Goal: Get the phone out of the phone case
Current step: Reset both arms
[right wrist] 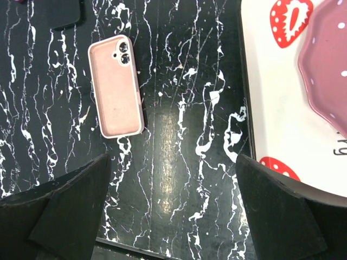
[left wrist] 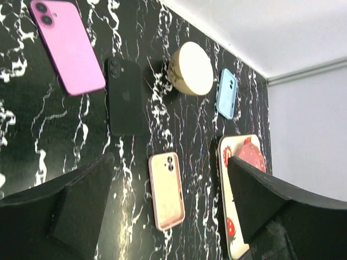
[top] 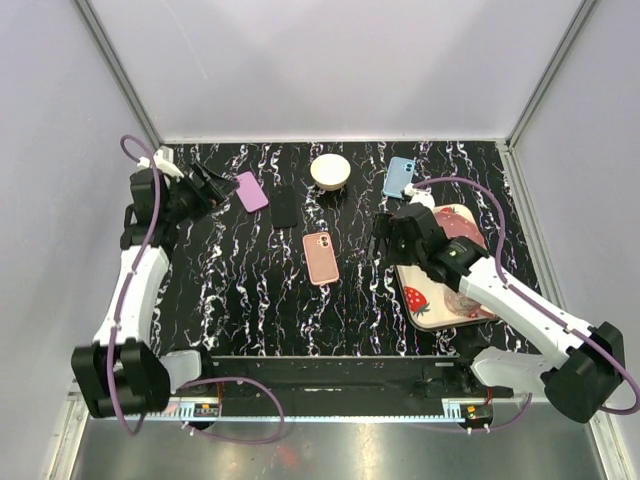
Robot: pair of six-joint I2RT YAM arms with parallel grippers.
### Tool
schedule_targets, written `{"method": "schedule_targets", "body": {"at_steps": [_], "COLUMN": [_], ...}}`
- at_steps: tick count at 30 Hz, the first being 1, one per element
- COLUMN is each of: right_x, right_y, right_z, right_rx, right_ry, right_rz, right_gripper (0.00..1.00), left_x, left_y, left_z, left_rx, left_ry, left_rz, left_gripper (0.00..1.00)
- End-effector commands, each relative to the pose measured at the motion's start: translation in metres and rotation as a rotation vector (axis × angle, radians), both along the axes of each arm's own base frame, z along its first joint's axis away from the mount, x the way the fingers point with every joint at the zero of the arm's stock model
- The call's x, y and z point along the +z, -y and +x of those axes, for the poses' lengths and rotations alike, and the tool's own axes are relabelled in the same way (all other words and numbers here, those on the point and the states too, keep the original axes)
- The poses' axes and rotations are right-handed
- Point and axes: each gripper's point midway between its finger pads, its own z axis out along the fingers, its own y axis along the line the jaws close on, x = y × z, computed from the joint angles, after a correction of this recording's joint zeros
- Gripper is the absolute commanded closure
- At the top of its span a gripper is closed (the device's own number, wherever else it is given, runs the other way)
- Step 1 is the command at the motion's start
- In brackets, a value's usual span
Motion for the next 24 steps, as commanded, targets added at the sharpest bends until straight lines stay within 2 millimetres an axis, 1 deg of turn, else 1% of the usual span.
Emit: {"method": "schedule_targets", "body": {"at_steps": [1, 2, 3, 4, 5, 7, 8, 11, 12, 15, 17, 20, 24], "right_x": [0.004, 0.003, 0.001, -0.002, -0.004, -0.006, -0.008, -0.012, -0.014, -0.019, -0.023, -0.029, -0.03], "right_y": [0.016, 0.016, 0.016, 0.016, 0.016, 0.014, 0.014, 0.013, 0.014, 0.014, 0.014, 0.014, 0.011], "right_z": [-0.004, -0.005, -0.005, -0.005, -0.005, -0.005, -0.005, -0.005, -0.006, -0.006, -0.006, -0.006, -0.004], "right_rx": [-0.038, -0.039, -0.041, -0.044, -0.045, -0.043, -0.041, -0.038, -0.039, -0.045, -0.053, -0.058, -0.06], "right_ry": [0.014, 0.012, 0.006, 0.002, -0.004, -0.01, -0.015, -0.024, -0.027, -0.032, -0.039, -0.054, -0.055], "right_rz": [-0.039, -0.039, -0.041, -0.041, -0.04, -0.038, -0.038, -0.043, -0.046, -0.047, -0.047, -0.046, -0.041], "right_gripper": [0.0, 0.0, 0.0, 0.0, 0.0, 0.01, 0.0, 0.0, 0.0, 0.0, 0.0, 0.0, 0.0], "left_x": [-0.019, -0.019, -0.021, -0.026, -0.033, -0.04, -0.053, -0.07, -0.073, -0.069, -0.065, -0.066, -0.068], "left_y": [0.004, 0.008, 0.01, 0.012, 0.016, 0.02, 0.023, 0.028, 0.028, 0.033, 0.033, 0.033, 0.034], "left_z": [-0.049, -0.064, -0.072, -0.081, -0.094, -0.111, -0.119, -0.139, -0.144, -0.152, -0.153, -0.152, -0.152], "left_rx": [-0.035, -0.055, -0.063, -0.074, -0.09, -0.104, -0.117, -0.139, -0.14, -0.144, -0.141, -0.145, -0.168], "left_ry": [-0.039, -0.021, -0.02, -0.032, -0.028, -0.03, -0.058, -0.095, -0.098, -0.078, -0.063, -0.077, -0.092], "left_rz": [0.061, 0.064, 0.067, 0.069, 0.065, 0.061, 0.051, 0.034, 0.031, 0.008, 0.002, 0.008, 0.016], "left_gripper": [0.12, 0.12, 0.12, 0.12, 0.12, 0.12, 0.12, 0.12, 0.12, 0.12, 0.12, 0.11, 0.12]}}
